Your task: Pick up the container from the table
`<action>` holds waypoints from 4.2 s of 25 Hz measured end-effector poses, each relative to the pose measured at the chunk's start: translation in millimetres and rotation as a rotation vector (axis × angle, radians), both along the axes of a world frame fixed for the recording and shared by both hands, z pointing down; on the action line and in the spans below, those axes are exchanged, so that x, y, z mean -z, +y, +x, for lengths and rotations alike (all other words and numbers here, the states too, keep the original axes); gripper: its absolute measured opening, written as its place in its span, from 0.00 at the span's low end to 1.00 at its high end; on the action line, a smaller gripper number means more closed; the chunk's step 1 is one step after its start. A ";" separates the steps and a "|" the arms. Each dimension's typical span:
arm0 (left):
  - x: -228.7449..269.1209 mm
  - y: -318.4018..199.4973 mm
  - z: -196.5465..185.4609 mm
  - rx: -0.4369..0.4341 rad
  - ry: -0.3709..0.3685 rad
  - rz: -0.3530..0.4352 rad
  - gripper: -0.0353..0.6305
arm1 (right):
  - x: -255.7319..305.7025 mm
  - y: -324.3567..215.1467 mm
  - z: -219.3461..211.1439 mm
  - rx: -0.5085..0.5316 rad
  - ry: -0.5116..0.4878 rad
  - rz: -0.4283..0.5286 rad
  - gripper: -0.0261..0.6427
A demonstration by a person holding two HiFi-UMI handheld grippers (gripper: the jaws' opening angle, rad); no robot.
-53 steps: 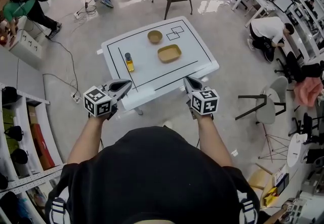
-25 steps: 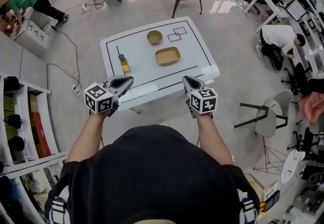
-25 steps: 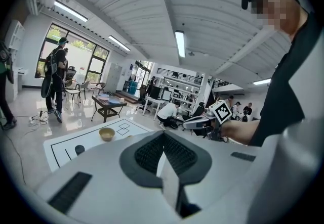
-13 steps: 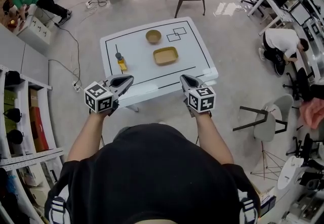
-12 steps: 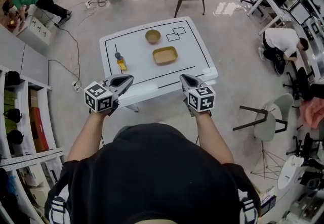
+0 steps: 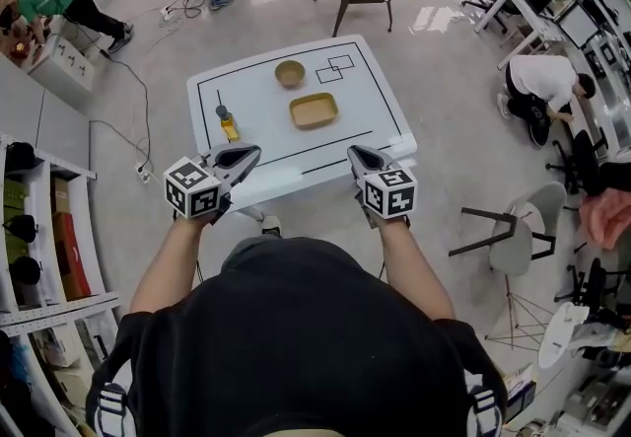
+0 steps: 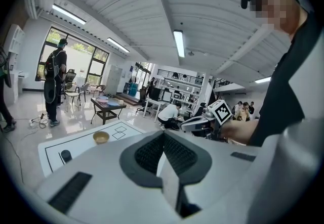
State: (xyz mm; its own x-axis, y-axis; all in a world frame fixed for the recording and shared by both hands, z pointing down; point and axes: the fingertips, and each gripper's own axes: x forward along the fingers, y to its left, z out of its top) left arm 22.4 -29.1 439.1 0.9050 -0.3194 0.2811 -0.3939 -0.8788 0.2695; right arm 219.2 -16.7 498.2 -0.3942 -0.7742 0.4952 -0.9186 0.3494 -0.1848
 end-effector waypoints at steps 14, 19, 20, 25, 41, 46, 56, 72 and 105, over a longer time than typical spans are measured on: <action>-17.9 -25.8 0.4 0.006 0.015 -0.035 0.06 | -11.7 -25.0 -2.2 0.007 0.015 -0.018 0.07; -19.6 -42.3 2.6 -0.005 0.019 -0.037 0.06 | -18.9 -41.7 -0.1 -0.002 0.018 -0.036 0.07; -20.6 -46.5 0.6 -0.004 0.017 -0.039 0.06 | -19.9 -45.2 -1.6 -0.001 0.017 -0.039 0.07; -24.4 -72.3 -10.2 0.020 0.014 -0.049 0.06 | -24.9 -66.2 -6.4 0.007 0.016 -0.053 0.07; -25.3 -123.8 -10.6 0.022 0.002 -0.054 0.06 | -45.2 -115.0 -7.5 0.009 0.005 -0.090 0.07; -28.8 -133.9 -9.4 0.027 0.004 -0.063 0.06 | -50.2 -124.5 -9.0 0.020 0.011 -0.106 0.07; -37.3 -149.8 -17.0 0.045 -0.001 -0.082 0.06 | -62.6 -144.9 -14.8 0.045 0.018 -0.128 0.07; -49.6 -171.7 -23.6 0.064 -0.004 -0.107 0.06 | -94.2 -165.9 -21.7 0.076 0.042 -0.189 0.07; -76.9 -230.3 -53.7 0.139 0.008 -0.147 0.06 | -208.6 -190.5 -38.5 0.275 0.235 -0.340 0.19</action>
